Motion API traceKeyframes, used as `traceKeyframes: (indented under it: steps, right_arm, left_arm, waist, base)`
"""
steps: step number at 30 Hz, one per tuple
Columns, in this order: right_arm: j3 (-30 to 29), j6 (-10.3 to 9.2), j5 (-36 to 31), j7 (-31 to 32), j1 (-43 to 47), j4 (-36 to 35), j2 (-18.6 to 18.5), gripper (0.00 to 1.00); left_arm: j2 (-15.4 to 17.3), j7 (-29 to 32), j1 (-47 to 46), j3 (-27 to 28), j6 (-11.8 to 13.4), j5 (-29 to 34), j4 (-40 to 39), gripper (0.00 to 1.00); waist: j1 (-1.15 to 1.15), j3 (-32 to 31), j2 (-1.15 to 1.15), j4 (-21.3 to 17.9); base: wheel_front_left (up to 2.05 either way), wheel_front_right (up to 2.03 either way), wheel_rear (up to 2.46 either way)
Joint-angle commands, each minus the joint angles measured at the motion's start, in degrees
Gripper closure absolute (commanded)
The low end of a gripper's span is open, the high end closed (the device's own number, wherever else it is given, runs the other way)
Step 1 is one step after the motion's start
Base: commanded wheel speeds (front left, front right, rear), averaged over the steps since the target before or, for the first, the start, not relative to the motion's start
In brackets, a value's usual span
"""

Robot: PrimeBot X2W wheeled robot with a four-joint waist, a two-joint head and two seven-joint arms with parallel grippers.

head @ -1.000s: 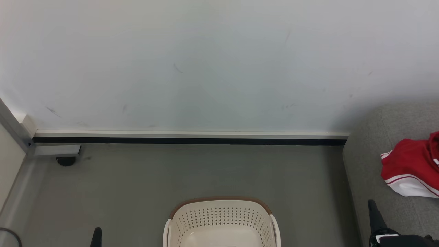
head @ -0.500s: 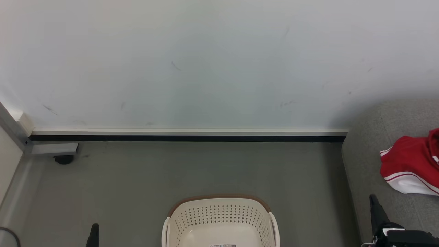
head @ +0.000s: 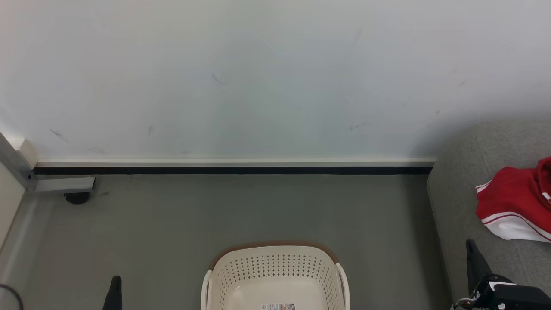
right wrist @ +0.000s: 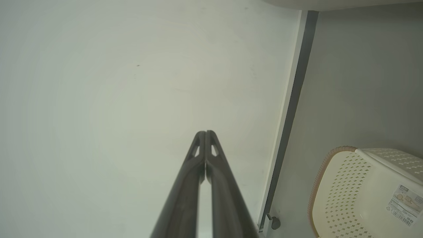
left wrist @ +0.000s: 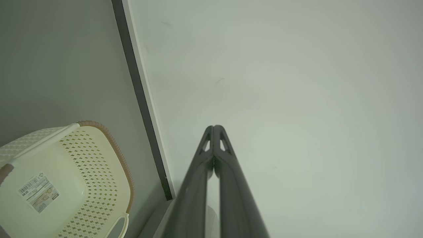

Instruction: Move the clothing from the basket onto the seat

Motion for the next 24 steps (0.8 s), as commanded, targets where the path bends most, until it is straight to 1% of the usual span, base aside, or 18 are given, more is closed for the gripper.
traceKeyframes:
  steps: [1, 14, 24]
  right_arm:
    - [-0.4, 0.02, 1.2, 0.5, -0.4, 0.1, 0.2, 1.00]
    - [-1.7, 0.02, 6.3, 2.0, -1.5, 0.9, 0.6, 1.00]
    - [-2.0, 0.02, 5.5, 2.1, -1.5, 0.9, 0.8, 1.00]
  left_arm:
    - [0.0, 0.4, -0.9, 0.4, -0.2, -1.5, 0.2, 1.00]
    - [-0.2, 1.7, -1.8, 1.3, -0.8, -6.3, 1.0, 1.00]
    - [-0.3, 1.7, -1.8, 1.4, -0.8, -5.9, 0.9, 1.00]
  waist:
    - [0.00, 0.1, 0.00, 0.0]
    - [0.00, 0.7, 0.00, -0.4]
    - [0.00, 0.7, 0.00, -0.4]
  base:
    - [0.00, 0.00, 0.00]
    - [0.00, 0.00, 0.00]
    - [0.00, 0.00, 0.00]
